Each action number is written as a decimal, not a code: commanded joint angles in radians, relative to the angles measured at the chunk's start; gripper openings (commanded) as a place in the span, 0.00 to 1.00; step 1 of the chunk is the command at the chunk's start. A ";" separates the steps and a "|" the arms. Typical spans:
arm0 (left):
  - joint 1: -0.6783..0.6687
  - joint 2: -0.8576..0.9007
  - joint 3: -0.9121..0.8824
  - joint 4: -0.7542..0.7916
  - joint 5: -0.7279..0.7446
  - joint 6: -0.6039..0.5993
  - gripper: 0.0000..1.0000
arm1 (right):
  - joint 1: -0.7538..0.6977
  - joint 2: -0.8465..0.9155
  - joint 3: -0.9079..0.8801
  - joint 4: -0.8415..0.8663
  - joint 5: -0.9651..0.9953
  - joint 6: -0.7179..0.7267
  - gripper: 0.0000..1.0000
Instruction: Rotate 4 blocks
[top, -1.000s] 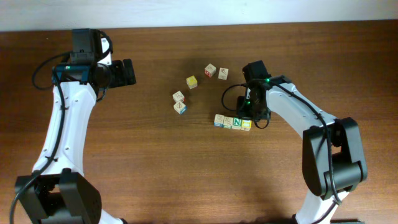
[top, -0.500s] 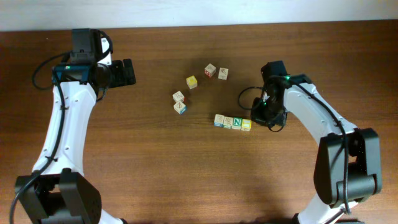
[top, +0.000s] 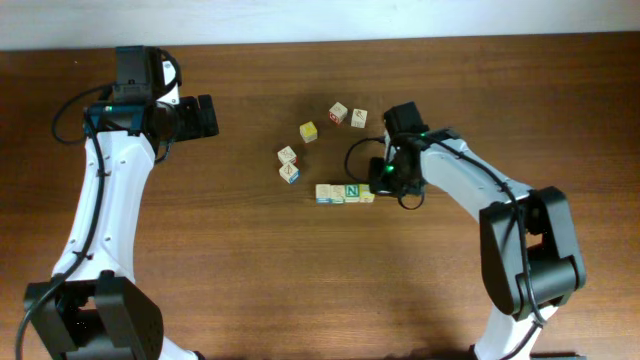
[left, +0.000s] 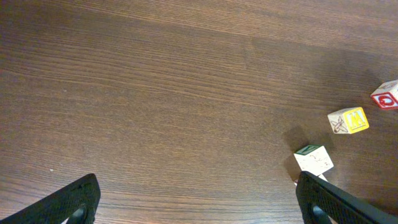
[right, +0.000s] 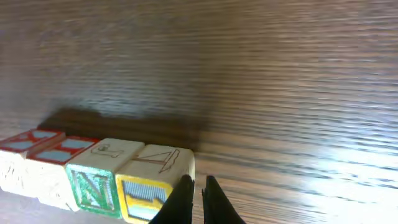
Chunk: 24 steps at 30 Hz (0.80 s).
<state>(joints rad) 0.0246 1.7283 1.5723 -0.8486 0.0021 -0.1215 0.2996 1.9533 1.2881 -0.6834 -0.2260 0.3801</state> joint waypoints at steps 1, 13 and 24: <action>-0.002 0.007 0.011 0.002 -0.006 -0.009 0.99 | 0.015 0.008 -0.002 0.004 -0.010 -0.030 0.09; -0.003 0.007 0.011 0.021 0.154 -0.009 0.99 | -0.196 -0.084 0.116 -0.201 -0.320 -0.213 0.15; -0.360 0.312 -0.106 0.026 0.429 -0.086 0.00 | -0.183 -0.079 0.042 -0.108 -0.319 -0.181 0.14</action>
<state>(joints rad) -0.3038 1.9781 1.4704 -0.8223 0.3950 -0.2028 0.1112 1.8854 1.3598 -0.7990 -0.5343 0.1909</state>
